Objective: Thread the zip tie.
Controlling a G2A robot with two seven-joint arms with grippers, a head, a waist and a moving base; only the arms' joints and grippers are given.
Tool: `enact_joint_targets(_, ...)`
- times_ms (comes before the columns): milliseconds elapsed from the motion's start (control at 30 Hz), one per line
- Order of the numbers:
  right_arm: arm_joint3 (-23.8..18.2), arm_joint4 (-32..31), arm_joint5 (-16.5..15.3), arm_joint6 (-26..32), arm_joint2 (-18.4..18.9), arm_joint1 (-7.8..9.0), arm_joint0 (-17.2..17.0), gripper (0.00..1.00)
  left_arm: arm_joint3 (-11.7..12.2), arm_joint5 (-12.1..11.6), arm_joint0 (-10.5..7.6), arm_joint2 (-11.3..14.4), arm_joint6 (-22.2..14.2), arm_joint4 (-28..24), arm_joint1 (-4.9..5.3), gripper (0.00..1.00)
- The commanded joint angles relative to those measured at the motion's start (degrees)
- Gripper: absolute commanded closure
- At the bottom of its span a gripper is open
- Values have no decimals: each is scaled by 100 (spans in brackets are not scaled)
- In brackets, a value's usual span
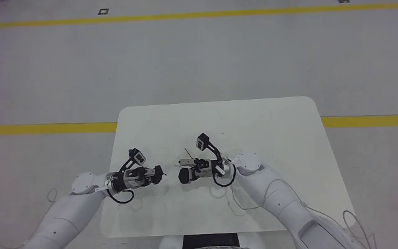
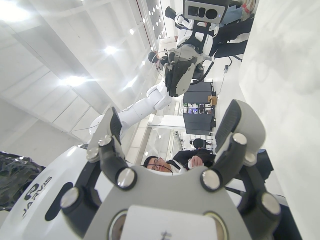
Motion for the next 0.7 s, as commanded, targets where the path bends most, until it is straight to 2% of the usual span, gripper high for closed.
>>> enact_joint_targets(0,0,3,3,6,-2,-1,1,0,-2,-1,-3,2,0,-7,0,100)
enact_joint_targets(133,0,3,3,6,-2,-1,1,0,-2,-1,-3,2,0,-7,0,100)
enact_joint_targets(233,0,3,3,6,-2,-1,1,0,-11,-1,-43,-110,329,220,-14,100)
enact_joint_targets(367,0,3,3,6,-2,-1,1,0,-77,-1,52,-659,163,400,-118,100)
enact_joint_targets(467,0,3,3,6,-2,-1,1,0,-259,-1,241,-1266,108,905,-293,100)
enact_joint_targets(500,0,3,3,6,-2,-1,1,0,-352,-1,370,-1471,0,912,-394,100)
enact_joint_targets(600,0,3,3,6,-2,-1,1,0,-498,-1,568,-1798,0,1229,-608,100)
enact_joint_targets(667,0,3,3,6,-2,-1,1,0,-530,-1,652,-1904,0,1396,-766,100)
